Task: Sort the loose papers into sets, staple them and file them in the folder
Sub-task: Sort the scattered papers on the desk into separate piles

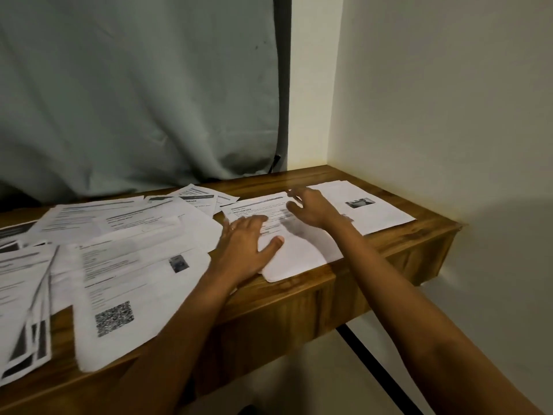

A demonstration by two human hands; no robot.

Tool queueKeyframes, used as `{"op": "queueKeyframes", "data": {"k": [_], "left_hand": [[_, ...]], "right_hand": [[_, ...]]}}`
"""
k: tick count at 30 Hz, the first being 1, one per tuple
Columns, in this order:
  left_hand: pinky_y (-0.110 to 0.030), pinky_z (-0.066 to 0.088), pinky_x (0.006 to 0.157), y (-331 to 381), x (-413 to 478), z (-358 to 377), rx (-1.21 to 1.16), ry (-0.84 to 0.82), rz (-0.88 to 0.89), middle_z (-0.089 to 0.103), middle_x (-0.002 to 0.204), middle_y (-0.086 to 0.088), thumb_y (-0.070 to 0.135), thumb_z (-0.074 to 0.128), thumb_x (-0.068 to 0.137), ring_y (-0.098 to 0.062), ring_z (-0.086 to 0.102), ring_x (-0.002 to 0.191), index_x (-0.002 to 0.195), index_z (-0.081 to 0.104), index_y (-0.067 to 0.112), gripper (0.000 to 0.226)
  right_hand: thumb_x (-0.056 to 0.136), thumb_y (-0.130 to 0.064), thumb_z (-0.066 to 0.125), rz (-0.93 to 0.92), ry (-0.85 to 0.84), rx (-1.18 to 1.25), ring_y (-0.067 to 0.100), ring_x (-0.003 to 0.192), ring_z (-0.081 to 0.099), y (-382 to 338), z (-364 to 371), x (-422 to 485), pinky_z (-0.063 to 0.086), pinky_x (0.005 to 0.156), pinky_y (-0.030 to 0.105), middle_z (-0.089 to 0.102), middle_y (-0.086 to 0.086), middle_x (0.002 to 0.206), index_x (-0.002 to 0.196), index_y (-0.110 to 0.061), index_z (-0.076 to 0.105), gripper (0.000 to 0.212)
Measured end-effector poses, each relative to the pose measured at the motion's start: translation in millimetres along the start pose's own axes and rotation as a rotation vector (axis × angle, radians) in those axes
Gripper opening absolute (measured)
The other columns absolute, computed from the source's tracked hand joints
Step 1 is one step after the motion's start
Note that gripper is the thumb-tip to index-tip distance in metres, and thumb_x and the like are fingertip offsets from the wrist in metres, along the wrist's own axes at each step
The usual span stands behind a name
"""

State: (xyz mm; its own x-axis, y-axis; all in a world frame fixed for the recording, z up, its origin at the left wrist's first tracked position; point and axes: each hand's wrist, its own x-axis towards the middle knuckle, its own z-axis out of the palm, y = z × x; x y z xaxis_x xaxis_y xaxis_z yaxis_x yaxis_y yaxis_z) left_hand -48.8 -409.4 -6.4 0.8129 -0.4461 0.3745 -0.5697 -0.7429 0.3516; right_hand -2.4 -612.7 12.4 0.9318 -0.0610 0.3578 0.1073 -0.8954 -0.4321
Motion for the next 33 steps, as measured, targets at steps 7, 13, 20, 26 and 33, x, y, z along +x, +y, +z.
{"op": "queueKeyframes", "data": {"k": [7, 13, 20, 26, 33], "left_hand": [[-0.050, 0.015, 0.118, -93, -29, -55, 0.067, 0.052, -0.197, 0.038, 0.150, -0.005, 0.054, 0.046, 0.092, -0.027, 0.031, 0.139, 0.142, 0.039, 0.023, 0.059], [-0.048, 0.011, 0.117, -156, -67, -61, 0.095, 0.029, -0.288, 0.044, 0.146, -0.006, 0.068, 0.034, 0.083, -0.026, 0.035, 0.135, 0.140, 0.042, 0.019, 0.076], [-0.051, 0.009, 0.117, -187, -66, -45, 0.144, -0.068, -0.332, 0.037, 0.150, -0.001, 0.070, 0.021, 0.076, -0.029, 0.028, 0.139, 0.143, 0.036, 0.023, 0.083], [-0.050, 0.006, 0.118, -189, -65, -43, 0.159, -0.062, -0.327, 0.035, 0.152, -0.002, 0.069, 0.023, 0.078, -0.029, 0.025, 0.142, 0.143, 0.036, 0.024, 0.080], [-0.049, 0.005, 0.118, -190, -66, -42, 0.152, -0.065, -0.328, 0.034, 0.152, -0.002, 0.066, 0.032, 0.087, -0.029, 0.024, 0.141, 0.144, 0.034, 0.024, 0.071]], "right_hand": [[0.094, -0.031, 0.055, -0.074, -0.050, 0.126, 0.024, 0.113, 0.057, -89, 48, 20, 0.048, 0.090, 0.034, 0.060, 0.008, 0.127, 0.121, -0.008, 0.062, 0.036], [0.096, -0.028, 0.053, 0.050, -0.234, 0.056, 0.025, 0.110, 0.057, -139, 91, 34, 0.043, 0.091, 0.030, 0.061, 0.011, 0.124, 0.122, -0.006, 0.060, 0.035], [0.089, -0.038, 0.061, 0.182, -0.238, -0.108, 0.028, 0.123, 0.049, -156, 123, 40, 0.043, 0.103, 0.038, 0.051, 0.010, 0.137, 0.133, -0.010, 0.046, 0.054], [0.082, -0.029, 0.073, 0.224, -0.233, -0.074, 0.027, 0.116, 0.054, -157, 116, 51, 0.047, 0.091, 0.030, 0.053, 0.013, 0.131, 0.131, -0.007, 0.047, 0.060], [0.087, -0.026, 0.068, 0.269, -0.138, 0.088, 0.027, 0.114, 0.055, -150, 100, 57, 0.048, 0.095, 0.029, 0.059, 0.012, 0.124, 0.124, -0.001, 0.058, 0.047]]}}
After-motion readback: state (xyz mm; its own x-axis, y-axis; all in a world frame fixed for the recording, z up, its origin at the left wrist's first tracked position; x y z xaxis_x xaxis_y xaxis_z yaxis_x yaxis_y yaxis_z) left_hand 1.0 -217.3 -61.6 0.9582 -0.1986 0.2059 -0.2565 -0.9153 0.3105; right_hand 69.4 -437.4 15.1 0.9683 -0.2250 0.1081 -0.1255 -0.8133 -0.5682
